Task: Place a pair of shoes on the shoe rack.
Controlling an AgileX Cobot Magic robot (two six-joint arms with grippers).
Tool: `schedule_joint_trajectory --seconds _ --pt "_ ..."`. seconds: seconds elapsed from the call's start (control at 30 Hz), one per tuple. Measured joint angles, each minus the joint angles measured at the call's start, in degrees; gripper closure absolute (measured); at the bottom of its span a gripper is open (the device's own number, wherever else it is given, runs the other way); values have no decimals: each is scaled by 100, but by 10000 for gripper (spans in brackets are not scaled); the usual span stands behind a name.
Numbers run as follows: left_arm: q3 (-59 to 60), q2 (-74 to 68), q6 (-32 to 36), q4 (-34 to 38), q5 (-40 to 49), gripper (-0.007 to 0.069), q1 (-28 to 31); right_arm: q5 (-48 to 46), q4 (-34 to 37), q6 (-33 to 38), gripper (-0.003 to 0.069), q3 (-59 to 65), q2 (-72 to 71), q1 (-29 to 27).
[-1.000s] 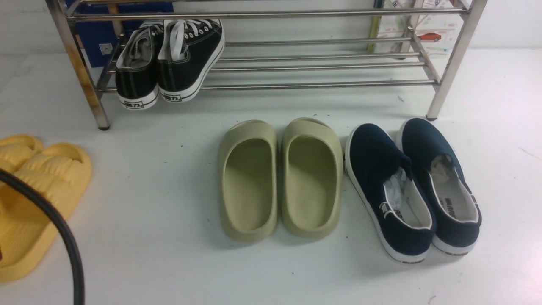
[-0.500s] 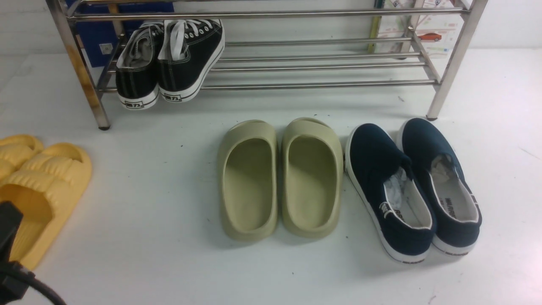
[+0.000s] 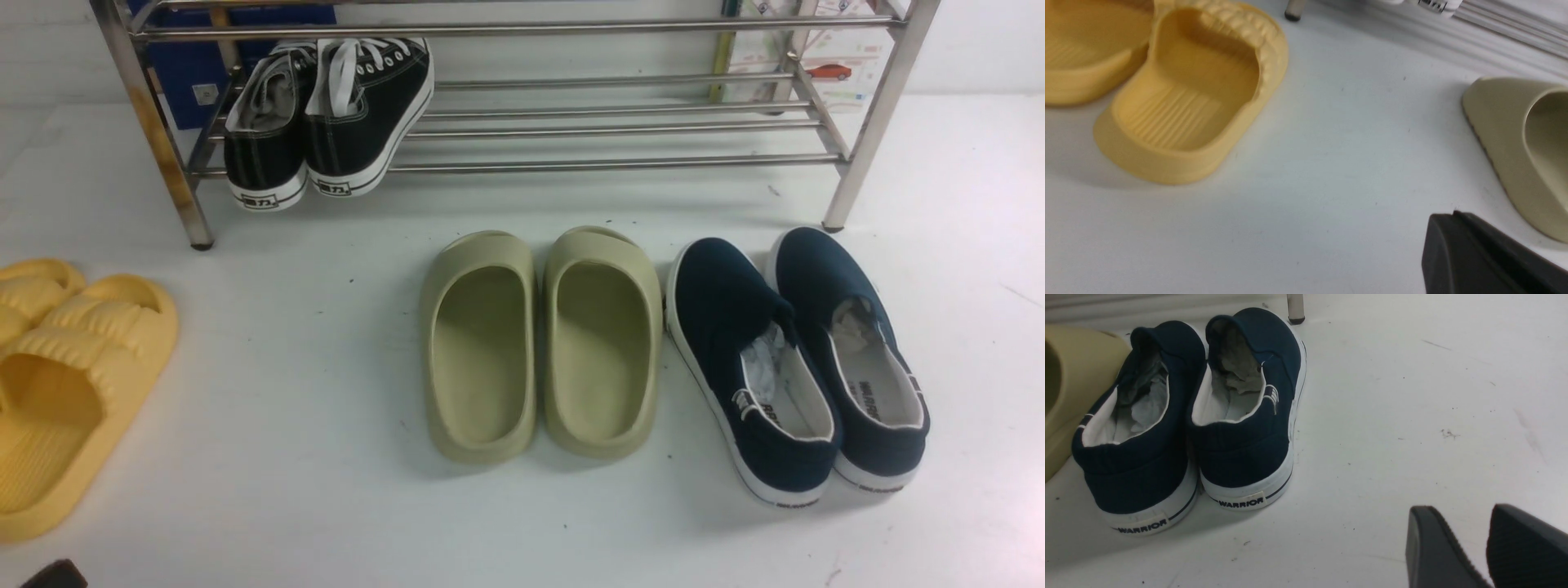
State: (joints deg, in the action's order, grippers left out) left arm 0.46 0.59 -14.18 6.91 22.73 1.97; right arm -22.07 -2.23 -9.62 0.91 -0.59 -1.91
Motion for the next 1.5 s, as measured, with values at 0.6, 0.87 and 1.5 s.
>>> schedule_joint_trajectory --seconds 0.6,0.87,1.5 --pt "121 0 51 84 9 638 0 0 0 0 420 0 0 0" --pt "125 0 51 92 -63 638 0 0 0 0 420 0 0 0" --pt "125 0 51 98 -75 638 0 0 0 0 420 0 0 0"
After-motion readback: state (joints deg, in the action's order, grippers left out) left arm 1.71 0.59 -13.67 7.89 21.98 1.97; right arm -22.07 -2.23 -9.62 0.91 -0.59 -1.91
